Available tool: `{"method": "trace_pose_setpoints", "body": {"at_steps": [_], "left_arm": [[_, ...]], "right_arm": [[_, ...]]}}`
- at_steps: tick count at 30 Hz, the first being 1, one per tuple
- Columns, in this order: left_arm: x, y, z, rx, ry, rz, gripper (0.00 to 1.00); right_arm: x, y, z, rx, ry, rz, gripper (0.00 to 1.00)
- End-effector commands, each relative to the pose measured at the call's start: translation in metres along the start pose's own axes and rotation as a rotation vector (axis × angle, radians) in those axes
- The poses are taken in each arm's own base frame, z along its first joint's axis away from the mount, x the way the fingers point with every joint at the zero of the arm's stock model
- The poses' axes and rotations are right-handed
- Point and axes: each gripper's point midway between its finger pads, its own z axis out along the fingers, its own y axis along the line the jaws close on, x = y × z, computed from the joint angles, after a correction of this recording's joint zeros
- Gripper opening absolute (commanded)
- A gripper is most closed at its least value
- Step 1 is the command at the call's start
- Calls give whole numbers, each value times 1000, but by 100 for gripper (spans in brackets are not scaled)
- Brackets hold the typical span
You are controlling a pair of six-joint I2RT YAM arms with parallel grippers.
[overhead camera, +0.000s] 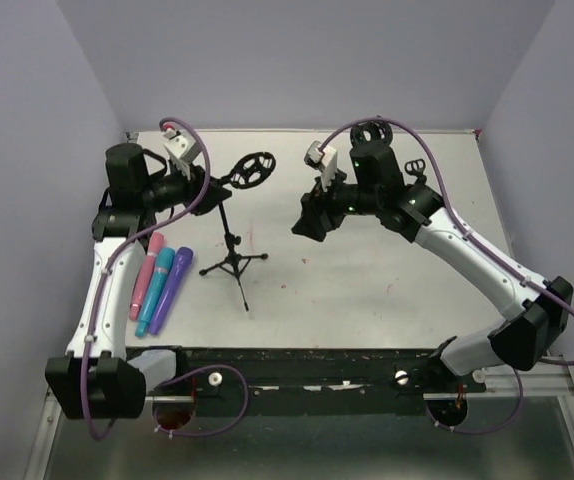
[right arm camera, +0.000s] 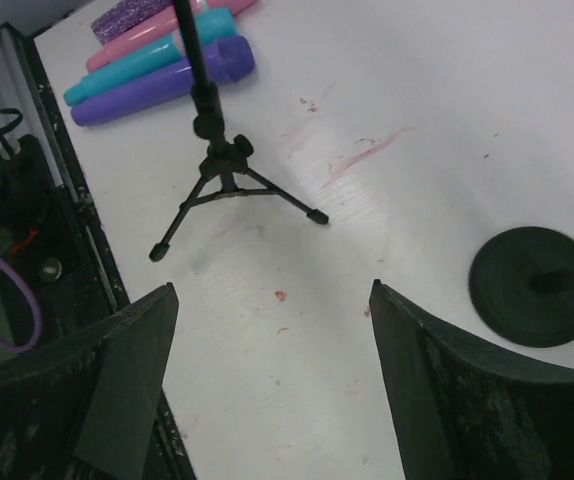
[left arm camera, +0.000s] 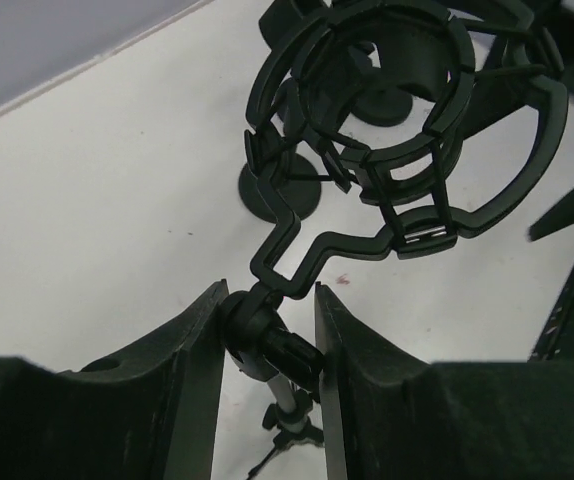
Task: Remove the microphone from the stand
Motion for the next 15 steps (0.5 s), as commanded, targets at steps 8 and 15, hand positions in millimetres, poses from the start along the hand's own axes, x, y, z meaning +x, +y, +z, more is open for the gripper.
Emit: {"method": "trace_pose_setpoints", "body": {"at_steps": [8,15], "left_arm": [[0,-25,-6,-29,-143,-392,0],[8,0,0,-114,-165,-475,0]], "right_arm": [[48,32,66,-325,186,438,63],[53,50,88,-526,230,714,55]]}}
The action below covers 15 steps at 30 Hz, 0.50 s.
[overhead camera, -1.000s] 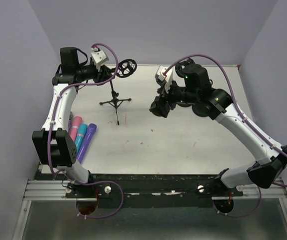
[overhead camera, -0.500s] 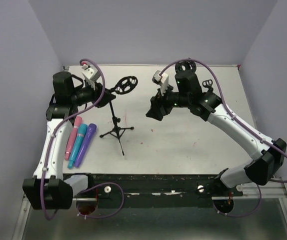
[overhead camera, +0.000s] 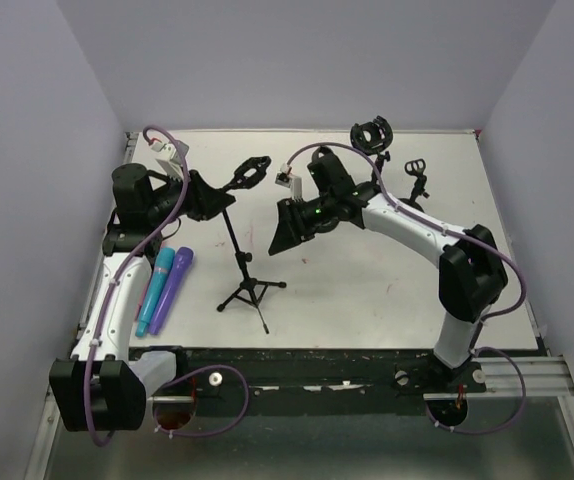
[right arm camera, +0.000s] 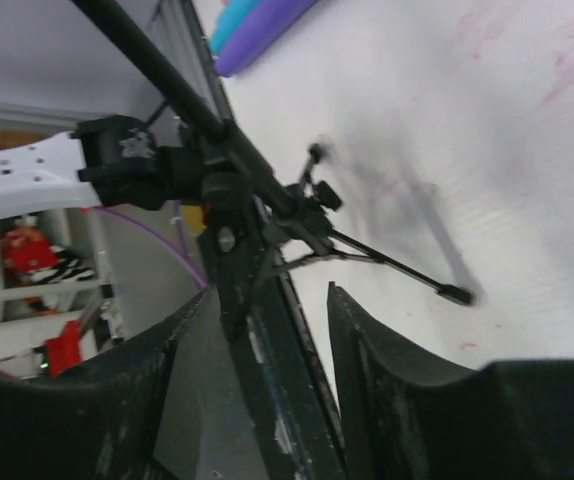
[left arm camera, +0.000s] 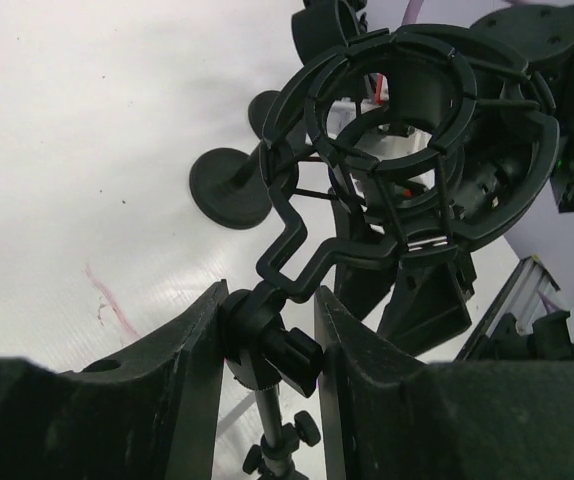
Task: Remove the microphone from the stand
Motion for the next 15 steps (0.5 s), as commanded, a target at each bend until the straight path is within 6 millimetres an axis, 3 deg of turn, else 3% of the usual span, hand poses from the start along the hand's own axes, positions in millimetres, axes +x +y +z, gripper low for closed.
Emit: {"method": "trace_pose_setpoints", "body": {"at_steps": [1,6,12,15], "left_arm": [[-20,8,3,-34,-81,-61,0],[-20,17,5,-42,-88,-90,0],[-23,24,5,-61,-109,-144,0],[-24,27,6,-69,-109,-172,0]], "right_arm": [[-12,30,7,-230,5,144,52],[-20,23,17,-246,0,165,50],[-24,8,30,-221,-7,204,61],[-26,4,36,-226,-9,220,62]]}}
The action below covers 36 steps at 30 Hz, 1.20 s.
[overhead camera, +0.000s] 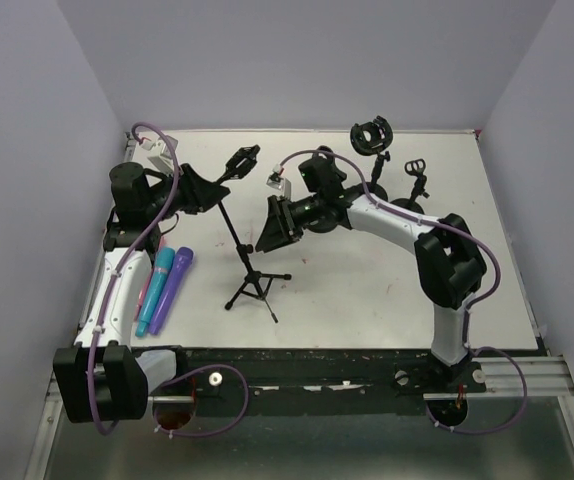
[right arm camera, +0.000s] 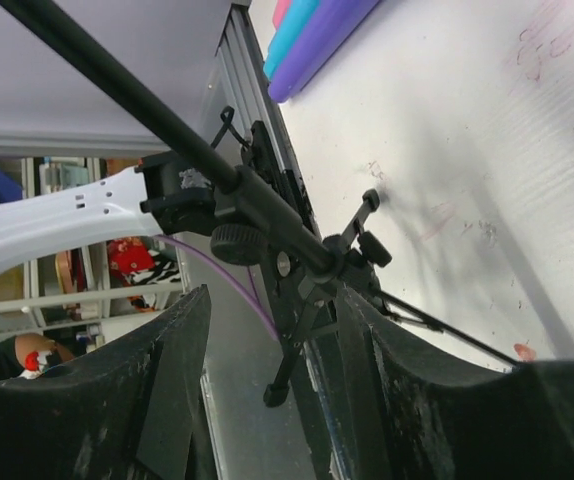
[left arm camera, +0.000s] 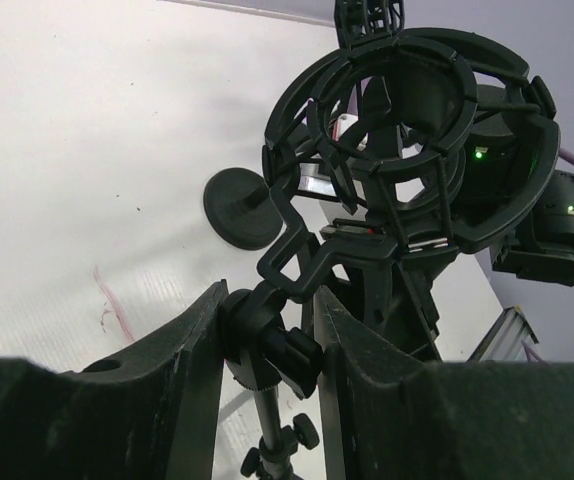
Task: Remove the microphone from the stand
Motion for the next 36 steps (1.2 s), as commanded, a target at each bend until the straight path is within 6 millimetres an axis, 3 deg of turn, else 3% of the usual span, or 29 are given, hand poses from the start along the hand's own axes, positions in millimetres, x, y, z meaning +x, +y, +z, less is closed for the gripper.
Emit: {"method": "trace_pose_setpoints", "body": {"at_steps": [1,5,11,20,26,30,36], "left_arm": [[-14,-2,1,-2,-50,-51,0],[-13,1,1,-8,-47,-52,0],[-11,3,0,-18,-45,-59,0],[-17,6,0,-47,-55,-72,0],[-14,7,-1,-56,-54,-79,0],[-12,8,-3,-63,-56,-83,0],[-11,9,-4,-68,-58,-84,0]], "right_arm": [[-14,-1,6,-40,-16,15,61],[-20,-2,10,-63,-20,13,56],[-21,12,14,-133,4,-15,50],[-18,8,17,-124,11,-5,39],[-17,4,21,-103,6,-6,43],[-16,4,25,-100,15,-4,51],[-15,1,31,-95,17,-8,45]]}}
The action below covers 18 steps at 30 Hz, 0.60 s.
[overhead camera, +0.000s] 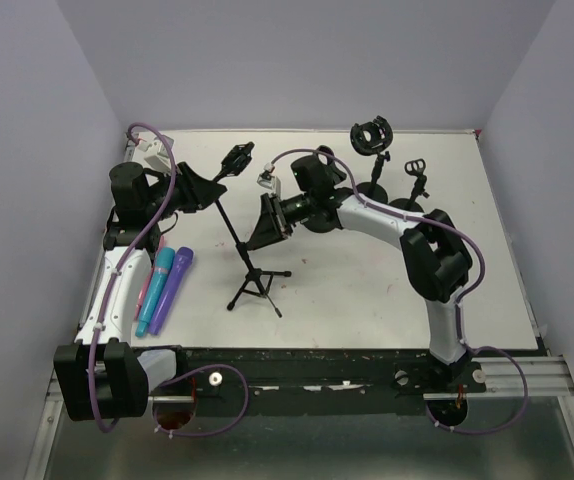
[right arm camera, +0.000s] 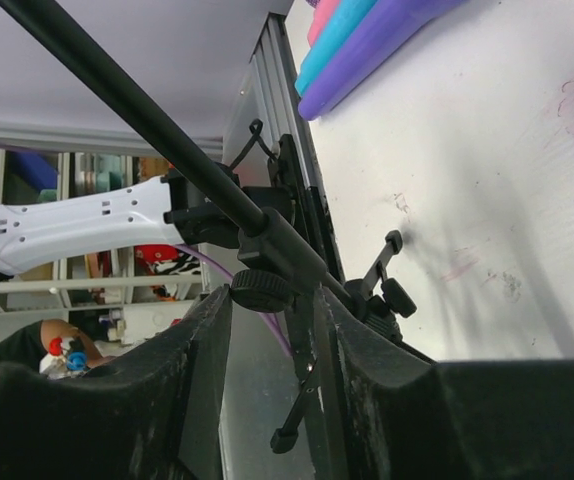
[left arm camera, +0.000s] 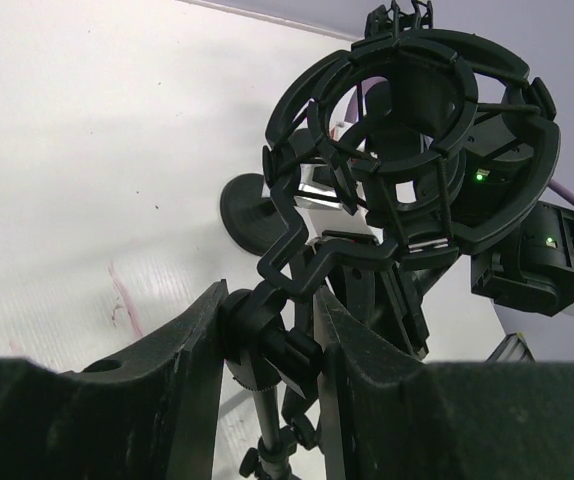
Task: Remove the microphone from the stand
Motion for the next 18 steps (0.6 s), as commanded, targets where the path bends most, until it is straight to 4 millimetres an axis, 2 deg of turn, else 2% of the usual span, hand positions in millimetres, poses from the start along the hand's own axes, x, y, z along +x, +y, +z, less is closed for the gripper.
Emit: {"method": "trace_pose_setpoints", "body": {"at_steps": [1,6,11,16,18], "left_arm": [[-7,-6,-6,-2,-32,-25,0],[-5,-5,-7,-7,-36,-33,0],[-4,-5,-10,-12,-38,-38,0],[-4,-4,-11,-21,-45,-38,0],[-4,-3,-12,-23,-47,-37,0]], "right_arm": [[-2,-4,9,5,7,-8,44],[0,-1,12,-3,11,-25,37],[0,-1,16,2,8,-25,40],[-1,-7,17,30,-3,-16,37],[-1,-9,18,35,-2,-22,29]]}}
